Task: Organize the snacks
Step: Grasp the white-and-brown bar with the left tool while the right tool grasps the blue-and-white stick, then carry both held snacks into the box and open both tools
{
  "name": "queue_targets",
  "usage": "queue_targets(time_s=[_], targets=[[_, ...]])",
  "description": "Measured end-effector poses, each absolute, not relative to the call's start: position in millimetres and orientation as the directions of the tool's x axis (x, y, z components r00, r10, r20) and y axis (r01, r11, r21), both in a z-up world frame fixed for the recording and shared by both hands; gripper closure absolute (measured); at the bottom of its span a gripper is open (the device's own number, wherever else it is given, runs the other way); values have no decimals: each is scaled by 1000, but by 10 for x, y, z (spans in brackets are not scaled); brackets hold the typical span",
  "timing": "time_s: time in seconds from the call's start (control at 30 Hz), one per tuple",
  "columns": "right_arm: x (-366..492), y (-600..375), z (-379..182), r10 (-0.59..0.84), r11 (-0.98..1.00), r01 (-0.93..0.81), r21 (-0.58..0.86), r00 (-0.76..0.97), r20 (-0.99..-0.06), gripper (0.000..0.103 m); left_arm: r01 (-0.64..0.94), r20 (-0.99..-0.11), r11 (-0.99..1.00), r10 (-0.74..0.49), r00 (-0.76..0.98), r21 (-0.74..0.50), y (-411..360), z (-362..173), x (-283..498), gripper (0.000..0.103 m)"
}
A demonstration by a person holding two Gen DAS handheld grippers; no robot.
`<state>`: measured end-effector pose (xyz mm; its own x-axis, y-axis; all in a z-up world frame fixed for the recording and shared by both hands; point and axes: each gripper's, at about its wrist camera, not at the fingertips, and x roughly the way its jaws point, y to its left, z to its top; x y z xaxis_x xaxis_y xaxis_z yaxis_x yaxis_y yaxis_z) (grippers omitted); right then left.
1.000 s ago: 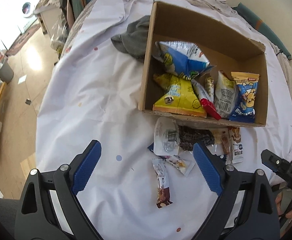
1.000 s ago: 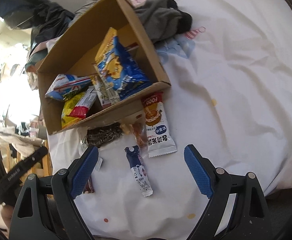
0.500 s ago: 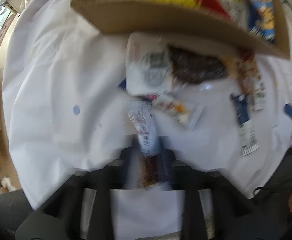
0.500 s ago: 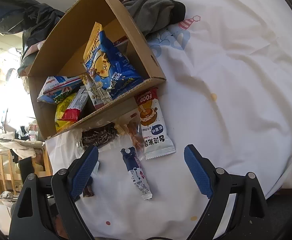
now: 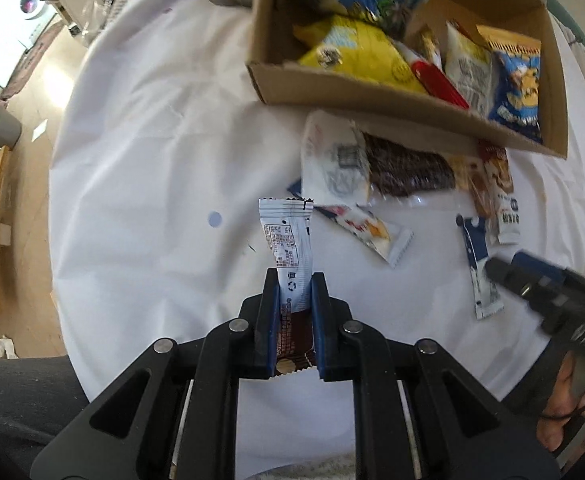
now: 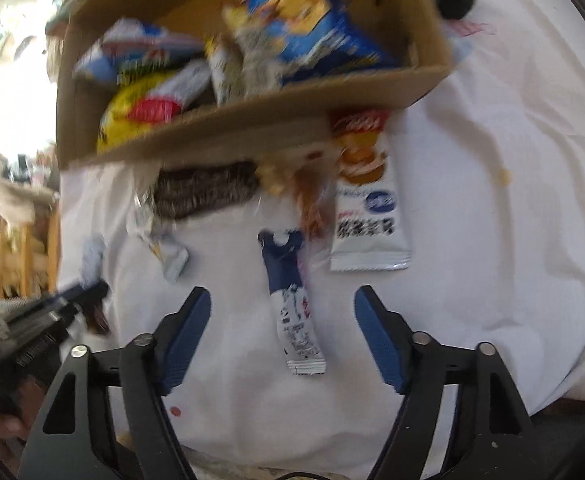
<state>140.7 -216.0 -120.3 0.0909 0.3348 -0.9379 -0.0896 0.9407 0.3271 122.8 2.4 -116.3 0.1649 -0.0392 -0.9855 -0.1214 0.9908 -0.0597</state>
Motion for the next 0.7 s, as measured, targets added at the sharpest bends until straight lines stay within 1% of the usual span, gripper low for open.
queue_targets(time_s=[0.07,0.1,0.13,0.17,0.2,0.23,0.3,0.4,0.7], targets=[[1385,-2083,-1274,307,947,-115,299,63,-950,31,-144,-983,988,-36,180,-63,60,-1134,1227,91],[1371,-2047,-1315,294,950,-126,286,48,-955,36,-153,-982,986,-39,184,-68,76,-1129,1228,91],[1355,-2010,-1361,278,952,-141,271,31,-960,38,-161,-982,984,-43,185,-73,101,-1121,1246,91],[1338,-1967,-1399,249,957,-163,241,24,-968,43,-166,-982,983,-45,184,-76,124,-1090,1337,91],[1317,-1931,-1412,222,960,-183,212,31,-975,71,-172,-982,982,-48,184,-80,141,-1087,1338,91],[1294,-1881,-1408,199,958,-218,185,42,-979,83,-173,-982,982,-48,185,-81,142,-1092,1340,91],[1254,-1797,-1376,239,937,-269,221,35,-970,84,-173,-981,982,-42,191,-76,145,-1086,1359,91],[1215,-1772,-1321,286,925,-277,262,53,-957,84,-178,-980,982,-35,198,-71,154,-1081,1389,91],[1176,-1764,-1161,349,904,-300,304,109,-931,84,-192,-980,979,-28,197,-66,101,-1113,1328,91]])
